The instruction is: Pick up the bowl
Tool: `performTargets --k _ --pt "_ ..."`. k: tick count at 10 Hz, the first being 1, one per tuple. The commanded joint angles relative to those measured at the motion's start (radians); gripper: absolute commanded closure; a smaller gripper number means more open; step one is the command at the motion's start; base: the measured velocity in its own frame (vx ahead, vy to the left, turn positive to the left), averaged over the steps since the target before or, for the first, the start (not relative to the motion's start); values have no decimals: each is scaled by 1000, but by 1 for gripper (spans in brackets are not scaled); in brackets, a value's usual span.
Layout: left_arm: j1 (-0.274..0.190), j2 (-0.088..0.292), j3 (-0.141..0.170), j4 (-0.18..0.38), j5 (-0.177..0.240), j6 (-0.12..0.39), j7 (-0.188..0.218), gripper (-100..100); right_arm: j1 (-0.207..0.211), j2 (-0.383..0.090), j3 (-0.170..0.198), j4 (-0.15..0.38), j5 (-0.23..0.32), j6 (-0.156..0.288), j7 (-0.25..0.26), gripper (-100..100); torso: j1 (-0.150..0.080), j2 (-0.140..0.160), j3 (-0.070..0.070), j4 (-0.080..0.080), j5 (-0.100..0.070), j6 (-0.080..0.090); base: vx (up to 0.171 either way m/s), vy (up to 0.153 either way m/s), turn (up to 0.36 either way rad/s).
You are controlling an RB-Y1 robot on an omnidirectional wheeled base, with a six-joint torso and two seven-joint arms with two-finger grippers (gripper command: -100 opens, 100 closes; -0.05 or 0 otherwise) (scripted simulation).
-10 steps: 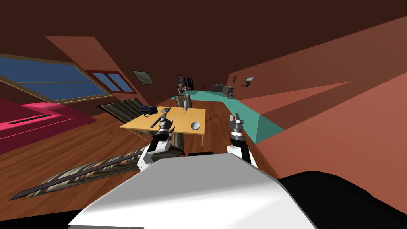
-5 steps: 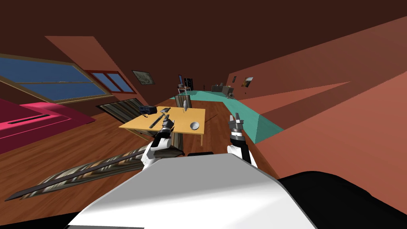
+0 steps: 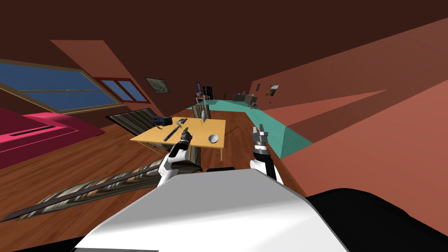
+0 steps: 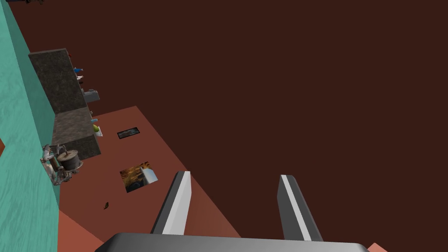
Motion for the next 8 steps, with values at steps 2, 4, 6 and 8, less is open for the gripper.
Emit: performTargets --k 2,4,6,8 --pt "-31 1 9 36 -5 74 1 -100 0 0 0 0 0 0 0 0 0 0 0 0 0 0 10 -38 14" --pt "-61 3 17 73 -9 122 1 -100 0 0 0 0 0 0 0 0 1 0 0 0 0 0 9 -23 10" --pt "-91 4 25 111 -14 174 1 -100 0 0 0 0 0 0 0 0 0 0 0 0 0 0 14 -36 26" --pt "-120 4 33 149 -19 229 1 -100 0 0 0 0 0 0 0 0 -1 0 0 0 0 0 20 -47 20"
